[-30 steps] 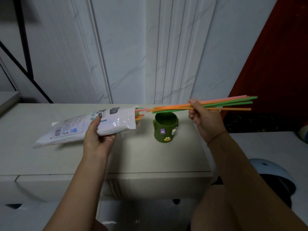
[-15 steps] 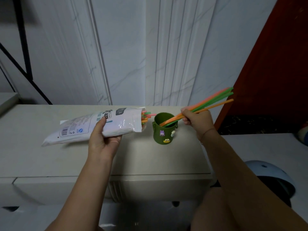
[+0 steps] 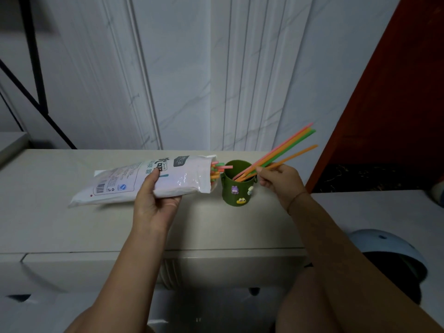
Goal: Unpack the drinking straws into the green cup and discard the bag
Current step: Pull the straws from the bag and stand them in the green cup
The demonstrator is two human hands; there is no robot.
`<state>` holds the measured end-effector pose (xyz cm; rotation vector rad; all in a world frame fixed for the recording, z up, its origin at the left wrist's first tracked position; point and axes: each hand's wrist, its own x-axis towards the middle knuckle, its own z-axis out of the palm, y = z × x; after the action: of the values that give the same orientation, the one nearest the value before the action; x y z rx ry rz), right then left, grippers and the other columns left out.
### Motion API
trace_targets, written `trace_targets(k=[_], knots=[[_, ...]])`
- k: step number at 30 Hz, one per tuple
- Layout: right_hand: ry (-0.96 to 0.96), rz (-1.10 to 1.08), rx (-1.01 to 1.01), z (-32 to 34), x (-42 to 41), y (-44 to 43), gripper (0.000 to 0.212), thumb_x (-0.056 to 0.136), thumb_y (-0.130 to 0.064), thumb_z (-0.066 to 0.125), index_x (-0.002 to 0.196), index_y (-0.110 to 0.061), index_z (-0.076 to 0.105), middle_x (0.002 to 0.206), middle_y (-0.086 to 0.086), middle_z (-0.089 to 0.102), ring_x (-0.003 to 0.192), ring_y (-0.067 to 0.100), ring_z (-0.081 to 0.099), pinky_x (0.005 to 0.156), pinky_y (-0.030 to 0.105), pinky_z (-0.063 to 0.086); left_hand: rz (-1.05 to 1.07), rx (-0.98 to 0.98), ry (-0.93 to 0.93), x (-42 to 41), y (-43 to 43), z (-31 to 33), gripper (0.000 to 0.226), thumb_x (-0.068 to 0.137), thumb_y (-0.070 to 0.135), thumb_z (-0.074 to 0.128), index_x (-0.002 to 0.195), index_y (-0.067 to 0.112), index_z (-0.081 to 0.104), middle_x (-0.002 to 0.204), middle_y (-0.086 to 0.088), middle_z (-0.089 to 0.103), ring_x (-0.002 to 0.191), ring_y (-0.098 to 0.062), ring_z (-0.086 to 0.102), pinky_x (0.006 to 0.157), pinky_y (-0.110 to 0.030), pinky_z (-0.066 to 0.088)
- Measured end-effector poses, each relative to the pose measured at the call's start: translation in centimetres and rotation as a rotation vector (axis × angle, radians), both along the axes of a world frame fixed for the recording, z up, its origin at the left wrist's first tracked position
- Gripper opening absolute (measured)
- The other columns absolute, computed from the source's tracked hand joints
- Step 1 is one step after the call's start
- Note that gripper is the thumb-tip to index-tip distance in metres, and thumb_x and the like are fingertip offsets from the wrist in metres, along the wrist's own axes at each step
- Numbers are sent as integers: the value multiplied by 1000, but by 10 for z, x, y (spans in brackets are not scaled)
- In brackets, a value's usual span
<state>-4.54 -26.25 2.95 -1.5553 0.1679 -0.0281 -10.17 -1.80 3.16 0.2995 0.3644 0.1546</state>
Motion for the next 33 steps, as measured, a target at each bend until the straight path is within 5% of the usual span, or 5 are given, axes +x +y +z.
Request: trace_targets(k=[4,7,16,27,33], knots=[[176,59,87,1,-24,7,25,89,-8,58,64,-4,55,51,8,50,39,9,50,43,19,48,-29,21,-15,-3,-5,-2,39,86,6,61,124,12,56,119,-12,68,109,-30,66,91,-55,49],[273,190,251,6,-43,22,19,93,-18,54,77,-7,55,58,6,52,46,12,54,45,21,49,-50,56,-34,-6,-9,-1,28,88,6,60,114,14,59,117,-10,69,107,-27,67,91,-55,49],[-5,202,184,19,-43,57,16,89,-4,56,105,-2,57,76,9,59,57,12,52,46,19,46,-102,129,-146,-15,-15,5,41,77,6,62,117,17,60,116,-8,70,110,-25,65,96,-55,45],[-91,123,124,28,-41,23,8,87,2,57,84,-4,62,59,8,59,46,7,56,50,16,51,-5,-3,-90,-11,11,1,63,66,1,71,126,12,55,117,-13,69,106,-30,67,80,-54,55],[-21,185,511,24,-39,23,10,93,-5,49,89,-6,58,69,4,47,49,2,50,45,12,40,-16,9,1,-10,4,-4,49,84,2,59,131,15,53,122,-9,67,109,-26,65,80,-53,54]])
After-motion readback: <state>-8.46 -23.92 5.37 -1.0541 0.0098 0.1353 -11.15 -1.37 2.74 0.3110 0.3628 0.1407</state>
